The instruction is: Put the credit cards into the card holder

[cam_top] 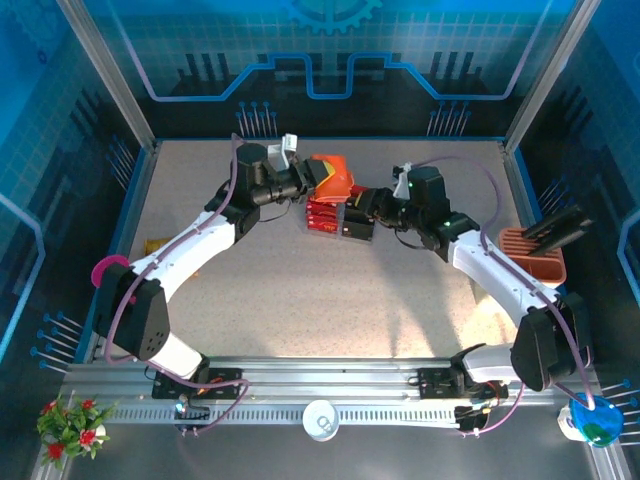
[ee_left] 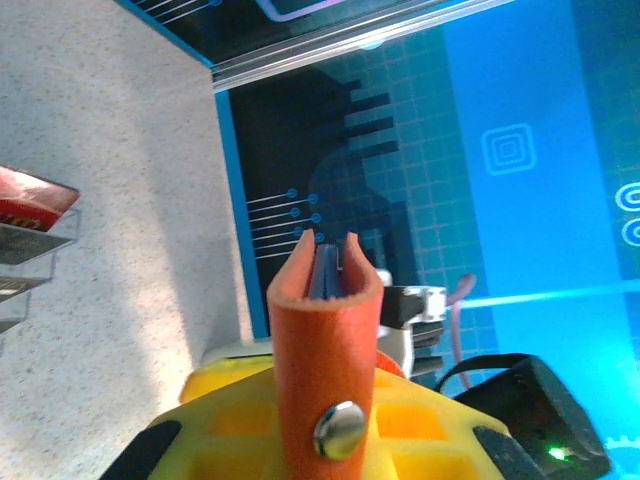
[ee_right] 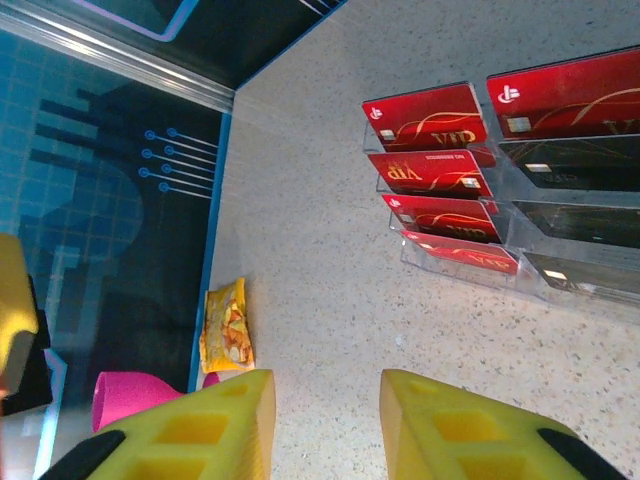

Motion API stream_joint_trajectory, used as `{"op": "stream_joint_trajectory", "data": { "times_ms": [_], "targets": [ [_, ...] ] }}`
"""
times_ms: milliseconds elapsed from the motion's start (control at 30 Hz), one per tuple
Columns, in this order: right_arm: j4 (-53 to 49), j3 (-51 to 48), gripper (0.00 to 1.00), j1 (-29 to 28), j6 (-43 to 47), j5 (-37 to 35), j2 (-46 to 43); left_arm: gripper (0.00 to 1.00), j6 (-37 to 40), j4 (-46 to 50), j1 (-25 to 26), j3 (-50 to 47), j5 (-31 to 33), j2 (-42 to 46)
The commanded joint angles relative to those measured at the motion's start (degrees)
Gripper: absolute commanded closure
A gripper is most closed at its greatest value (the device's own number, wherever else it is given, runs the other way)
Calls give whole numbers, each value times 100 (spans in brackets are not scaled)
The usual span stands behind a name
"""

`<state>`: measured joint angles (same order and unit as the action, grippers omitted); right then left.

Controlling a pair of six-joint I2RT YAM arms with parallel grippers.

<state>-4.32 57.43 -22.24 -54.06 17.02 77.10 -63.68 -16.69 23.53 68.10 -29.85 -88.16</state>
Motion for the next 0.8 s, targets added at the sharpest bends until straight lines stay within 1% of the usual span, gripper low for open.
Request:
{"op": "stream_joint_trajectory", "data": {
  "times_ms": [0,100,133,167,267,367,400,533,633,700,767],
  "targets": [
    [937,-100,65,87,-500,377,-172,100,-384,-639,38,-77,-141,-46],
    [1207,-110,64,106,-637,453,-253,100,-496,-764,38,-136,-110,-48],
    [1240,-107,61,106,-641,443,-319,100,-498,-766,37,-147,-99,-43],
    [1207,-79,58,110,-607,422,-397,100,-491,-752,38,-163,-90,-26],
    [811,105,41,74,-301,256,-653,100,-481,-735,44,-192,-70,-26],
    [162,506,29,-20,155,44,-697,100,-465,-683,54,-209,-68,-39],
    [34,616,27,-40,255,5,-655,100,-463,-680,60,-210,-79,-36],
    [-234,1066,26,-91,426,-36,-305,100,-439,-681,88,-193,-98,-60],
    [-338,1345,27,-137,502,-63,7,100,-437,-669,108,-174,-114,-70],
    [-377,1460,32,-151,550,-74,157,100,-433,-669,114,-175,-112,-71],
    [-400,1481,39,-140,576,-141,226,100,-435,-659,116,-172,-110,-74]
  ]
}}
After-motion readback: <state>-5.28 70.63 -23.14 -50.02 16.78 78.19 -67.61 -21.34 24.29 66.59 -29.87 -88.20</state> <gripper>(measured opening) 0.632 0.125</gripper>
